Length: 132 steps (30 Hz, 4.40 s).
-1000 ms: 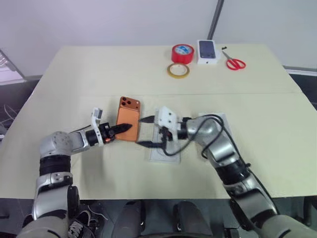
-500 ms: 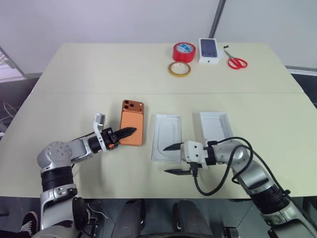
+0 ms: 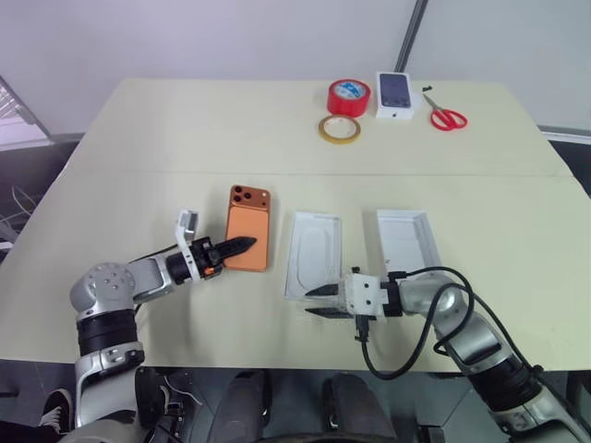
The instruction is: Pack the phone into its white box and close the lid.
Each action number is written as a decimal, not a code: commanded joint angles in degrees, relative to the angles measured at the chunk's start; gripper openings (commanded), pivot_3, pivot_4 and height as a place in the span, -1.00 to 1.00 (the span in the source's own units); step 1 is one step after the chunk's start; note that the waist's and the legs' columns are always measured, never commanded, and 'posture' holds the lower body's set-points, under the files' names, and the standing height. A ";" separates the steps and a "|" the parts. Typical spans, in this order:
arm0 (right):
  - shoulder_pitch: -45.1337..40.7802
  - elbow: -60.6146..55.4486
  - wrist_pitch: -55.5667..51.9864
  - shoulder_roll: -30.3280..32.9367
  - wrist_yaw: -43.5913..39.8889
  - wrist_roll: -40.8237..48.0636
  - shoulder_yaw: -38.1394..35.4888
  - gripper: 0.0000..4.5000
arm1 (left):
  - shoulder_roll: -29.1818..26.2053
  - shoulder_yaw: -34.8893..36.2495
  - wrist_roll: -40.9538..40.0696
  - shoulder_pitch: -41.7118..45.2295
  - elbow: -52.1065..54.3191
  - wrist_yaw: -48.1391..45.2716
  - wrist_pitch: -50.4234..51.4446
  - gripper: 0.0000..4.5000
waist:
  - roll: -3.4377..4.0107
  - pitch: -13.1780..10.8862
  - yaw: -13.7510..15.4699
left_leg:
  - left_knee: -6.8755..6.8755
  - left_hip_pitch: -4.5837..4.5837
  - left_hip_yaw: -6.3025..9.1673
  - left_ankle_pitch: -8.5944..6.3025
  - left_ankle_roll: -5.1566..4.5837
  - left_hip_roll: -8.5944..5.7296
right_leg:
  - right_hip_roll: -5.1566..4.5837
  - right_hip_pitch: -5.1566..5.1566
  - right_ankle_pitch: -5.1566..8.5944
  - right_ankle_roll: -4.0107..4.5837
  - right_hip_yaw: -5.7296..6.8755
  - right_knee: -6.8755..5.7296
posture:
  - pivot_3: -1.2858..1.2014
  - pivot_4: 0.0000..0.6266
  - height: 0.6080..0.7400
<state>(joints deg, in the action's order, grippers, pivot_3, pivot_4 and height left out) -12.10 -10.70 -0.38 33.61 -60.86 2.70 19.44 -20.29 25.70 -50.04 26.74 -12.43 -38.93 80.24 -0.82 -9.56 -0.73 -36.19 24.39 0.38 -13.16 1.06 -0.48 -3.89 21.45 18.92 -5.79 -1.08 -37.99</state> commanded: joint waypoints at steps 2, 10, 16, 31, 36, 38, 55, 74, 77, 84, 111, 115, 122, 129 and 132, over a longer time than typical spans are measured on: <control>-0.33 1.45 1.86 1.01 0.64 -3.15 1.34 -0.97 | -0.29 0.57 -2.84 1.01 3.05 0.19 -0.13 -1.00 | 0.00 0.00 0.04 | 0.00 -0.02 0.01 0.00 0.00 0.00 | 0.00 -0.03 0.00 0.00 0.01 0.00 | 0.03 -0.52 1.00; -2.05 0.12 -1.61 -2.06 2.87 0.04 -0.45 -0.97 | 0.19 1.26 -3.84 2.70 2.57 1.71 0.53 -1.00 | -0.02 0.00 0.02 | -0.04 -0.05 0.03 0.02 0.02 0.00 | 0.02 -0.08 0.00 0.00 0.03 -0.03 | 0.03 -0.52 1.00; -8.58 5.57 -3.89 -6.54 8.18 -3.97 0.51 -0.97 | 2.25 2.22 -4.82 6.07 1.64 4.30 -0.07 -1.00 | -0.04 -0.02 0.02 | -0.05 -0.05 0.04 0.07 0.08 0.00 | 0.06 -0.06 -0.01 0.00 0.04 -0.08 | 0.03 -0.52 1.00; -8.10 -0.27 -8.40 -6.49 3.84 3.92 -2.12 0.91 | 4.65 -1.98 -3.84 9.23 -2.59 4.64 -2.94 -1.00 | -0.12 -0.07 0.00 | -0.05 -0.03 0.05 0.24 0.36 0.02 | 0.18 -0.04 -0.01 -0.02 0.06 -0.12 | 0.03 -0.52 1.00; -9.22 1.94 -10.19 -4.17 5.04 7.23 -8.53 0.91 | 6.27 -5.73 -1.57 11.59 -7.42 3.27 -6.38 -1.00 | -0.16 -0.09 0.18 | -0.08 -0.03 0.07 0.16 0.23 0.02 | 0.18 -0.08 -0.01 -0.02 0.08 -0.12 | 0.03 -0.52 1.00; -9.77 4.84 -8.61 -3.00 5.98 5.71 -9.65 0.91 | 7.07 -6.87 -0.76 12.47 -8.97 2.77 -7.09 -1.00 | -0.16 -0.09 0.20 | -0.10 -0.03 0.07 0.12 0.15 0.02 | 0.18 -0.08 -0.01 -0.02 0.08 -0.12 | 0.03 -0.52 1.00; -9.68 9.63 -4.39 -2.37 9.20 2.92 -9.68 0.93 | 6.87 -10.38 0.72 13.33 -6.26 3.05 -4.52 0.44 | -0.16 -0.09 0.01 | -0.14 -0.05 0.04 0.15 0.19 0.11 | 0.29 -0.09 -0.01 -0.02 0.06 -0.18 | 0.03 -0.52 1.00; -11.60 13.77 -1.44 -3.53 9.34 0.79 -8.08 0.93 | -3.59 -18.65 3.15 11.10 7.42 -0.65 -3.97 0.44 | -0.16 -0.09 -0.01 | -0.11 -0.05 0.04 0.29 0.42 0.11 | 0.30 -0.07 -0.01 -0.02 0.05 -0.18 | 0.03 -0.52 1.00; -11.61 14.16 -1.16 -3.36 9.40 0.64 -8.34 0.93 | -4.17 -17.89 2.25 11.00 8.40 -1.55 -3.89 0.44 | -0.16 -0.09 0.05 | -0.13 -0.05 0.04 0.29 0.42 0.11 | 0.29 -0.09 -0.01 -0.02 0.05 -0.18 | 0.03 -0.52 1.00; -13.55 16.95 -0.94 -3.16 11.47 0.93 -10.77 0.07 | -4.59 -18.65 14.18 13.23 0.53 3.50 -21.38 -0.37 | -0.15 -0.09 0.02 | -0.14 -0.07 0.04 0.29 0.40 0.11 | 0.30 -0.10 -0.01 -0.02 0.06 -0.19 | 0.03 -0.52 1.00; -4.86 8.75 -0.20 7.06 6.73 -3.58 -11.30 -0.99 | 9.67 -40.87 26.06 17.24 -0.70 -10.79 -25.93 -1.00 | -0.12 -0.10 1.93 | -0.84 0.07 0.11 -0.10 -0.27 0.02 | 0.31 -0.49 0.04 -0.10 0.21 -0.17 | 0.03 -0.52 1.00; -0.26 2.89 -4.18 10.40 5.52 -1.90 -14.33 -0.99 | 12.40 -41.55 26.77 17.41 -1.00 -10.72 -25.57 -1.00 | -0.12 -0.11 1.41 | -0.95 0.03 0.07 -0.17 -0.37 -0.01 | 0.25 -0.58 0.04 -0.11 0.17 -0.12 | 0.03 -0.52 1.00; 2.83 1.46 -4.56 11.82 6.71 -3.15 -16.57 -0.99 | 12.69 -43.00 26.38 15.53 1.06 -11.90 -24.99 -1.00 | -0.11 -0.11 1.33 | -0.90 0.00 0.07 -0.16 -0.36 0.10 | 0.30 -0.54 0.04 -0.11 0.16 -0.14 | 0.03 -0.52 1.00; 3.03 1.32 -5.80 12.46 5.86 -2.52 -16.90 -0.99 | 11.05 -42.14 28.27 15.63 -0.47 -11.40 -26.58 -1.00 | -0.10 -0.11 1.34 | -0.92 0.01 0.06 -0.16 -0.36 0.09 | 0.29 -0.53 0.04 -0.11 0.15 -0.15 | 0.03 -0.52 1.00; 3.79 0.53 -7.30 12.99 4.60 -1.32 -17.23 -0.99 | 11.06 -41.81 28.65 15.13 -0.66 -10.80 -26.90 -1.00 | -0.10 -0.11 1.36 | -0.92 0.01 0.06 -0.16 -0.36 0.09 | 0.29 -0.53 0.04 -0.11 0.16 -0.14 | 0.03 -0.52 1.00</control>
<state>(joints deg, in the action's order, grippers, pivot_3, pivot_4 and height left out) -8.34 -5.97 -8.02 46.23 -54.92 -1.06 2.02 -10.24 -16.57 -20.51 41.20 -15.07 -49.36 54.72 -0.93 -9.68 0.63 -37.11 24.39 0.44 -13.32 0.70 -0.38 -3.60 20.92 18.96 -5.90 -0.92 -38.14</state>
